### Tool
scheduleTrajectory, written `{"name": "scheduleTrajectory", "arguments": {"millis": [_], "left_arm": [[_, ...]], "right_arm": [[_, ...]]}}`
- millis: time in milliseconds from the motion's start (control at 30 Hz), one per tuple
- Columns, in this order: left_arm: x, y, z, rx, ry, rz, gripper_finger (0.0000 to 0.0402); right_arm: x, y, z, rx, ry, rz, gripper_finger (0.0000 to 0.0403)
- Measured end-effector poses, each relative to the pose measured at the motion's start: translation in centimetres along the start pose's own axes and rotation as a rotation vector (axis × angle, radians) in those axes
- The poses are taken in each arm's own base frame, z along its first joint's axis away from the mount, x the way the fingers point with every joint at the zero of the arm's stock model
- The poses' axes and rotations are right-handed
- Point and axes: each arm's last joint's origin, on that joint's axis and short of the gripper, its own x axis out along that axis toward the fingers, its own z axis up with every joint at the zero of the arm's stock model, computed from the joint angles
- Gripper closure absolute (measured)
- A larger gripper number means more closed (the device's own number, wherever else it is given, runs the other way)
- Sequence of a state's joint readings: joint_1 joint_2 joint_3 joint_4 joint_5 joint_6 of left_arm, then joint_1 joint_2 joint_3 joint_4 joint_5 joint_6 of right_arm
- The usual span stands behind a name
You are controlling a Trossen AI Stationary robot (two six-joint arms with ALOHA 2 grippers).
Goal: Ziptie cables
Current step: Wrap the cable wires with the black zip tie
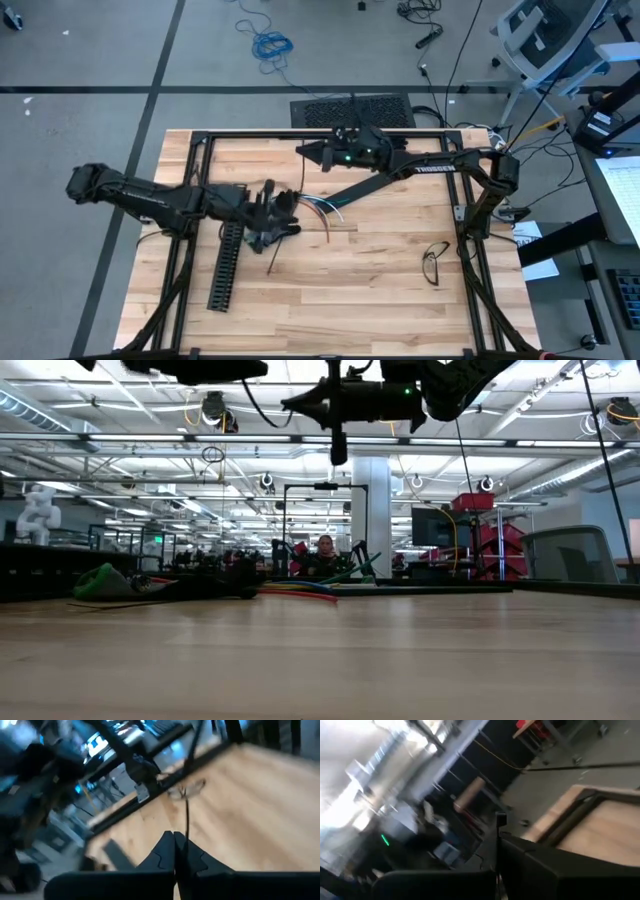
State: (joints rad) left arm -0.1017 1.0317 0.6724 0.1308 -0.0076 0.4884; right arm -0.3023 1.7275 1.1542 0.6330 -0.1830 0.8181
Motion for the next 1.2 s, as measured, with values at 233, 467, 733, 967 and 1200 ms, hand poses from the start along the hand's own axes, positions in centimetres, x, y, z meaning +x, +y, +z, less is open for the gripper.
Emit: {"name": "scheduleTrajectory", "arguments": {"millis": [233, 467, 733, 967, 1200], "left_arm": [[-0.1, 2.4, -0.5, -0.537, -0.094, -0.042, 0.0401], [-0.5, 5.2, -1.3, -0.961, -0.161, 0.048, 0.0401], [-0.6, 7.0, -1.9, -1.194, -0.232, -0.148, 0.0402], [0.8, 7.5, -2.3, -1.360, -0.247, -0.424, 0.0402], [2.4, 7.5, -3.0, -1.347, -0.203, -0.567, 0.0402]], "right_arm": [[-0.1, 0.0, -0.2, -0.273, 0.043, 0.006, 0.0403], [-0.9, 1.6, 0.9, -0.666, 0.010, 0.069, 0.0403], [-1.4, 2.3, 1.4, -0.794, -0.006, 0.073, 0.0403], [-1.3, 1.7, 0.9, -0.850, 0.057, 0.047, 0.0403], [-1.2, 2.1, 0.1, -0.849, 0.093, 0.057, 0.0403]]}}
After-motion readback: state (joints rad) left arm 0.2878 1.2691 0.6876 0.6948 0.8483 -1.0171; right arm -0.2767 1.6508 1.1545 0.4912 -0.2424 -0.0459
